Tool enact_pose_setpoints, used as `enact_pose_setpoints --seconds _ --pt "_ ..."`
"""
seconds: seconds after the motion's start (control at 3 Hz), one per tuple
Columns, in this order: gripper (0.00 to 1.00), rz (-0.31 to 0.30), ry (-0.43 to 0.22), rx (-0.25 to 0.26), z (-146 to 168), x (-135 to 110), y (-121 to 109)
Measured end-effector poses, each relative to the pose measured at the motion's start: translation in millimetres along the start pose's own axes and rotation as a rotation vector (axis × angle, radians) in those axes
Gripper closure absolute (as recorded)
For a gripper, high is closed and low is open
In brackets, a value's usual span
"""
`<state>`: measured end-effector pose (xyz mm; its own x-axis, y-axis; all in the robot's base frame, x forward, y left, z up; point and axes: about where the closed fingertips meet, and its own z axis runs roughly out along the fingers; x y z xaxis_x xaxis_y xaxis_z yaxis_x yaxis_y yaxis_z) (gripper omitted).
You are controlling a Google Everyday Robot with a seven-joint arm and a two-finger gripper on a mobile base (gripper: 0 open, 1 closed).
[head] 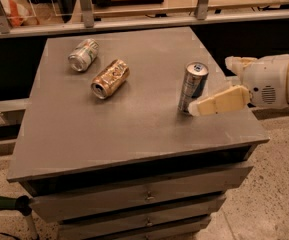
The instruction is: Move redbull can near orange can
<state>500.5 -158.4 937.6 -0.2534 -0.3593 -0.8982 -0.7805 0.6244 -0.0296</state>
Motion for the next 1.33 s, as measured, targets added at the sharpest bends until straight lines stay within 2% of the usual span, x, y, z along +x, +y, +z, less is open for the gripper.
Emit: enact_pose_setpoints --seconds 0.33,0.67,1.33 --pt "0.00 0.023 -0.023 -0.021 16 6 -6" --pt "0.17 0.022 -0.045 -0.048 32 7 -12" --pt "0.65 0.004 -0.072 -0.096 49 -3 -10"
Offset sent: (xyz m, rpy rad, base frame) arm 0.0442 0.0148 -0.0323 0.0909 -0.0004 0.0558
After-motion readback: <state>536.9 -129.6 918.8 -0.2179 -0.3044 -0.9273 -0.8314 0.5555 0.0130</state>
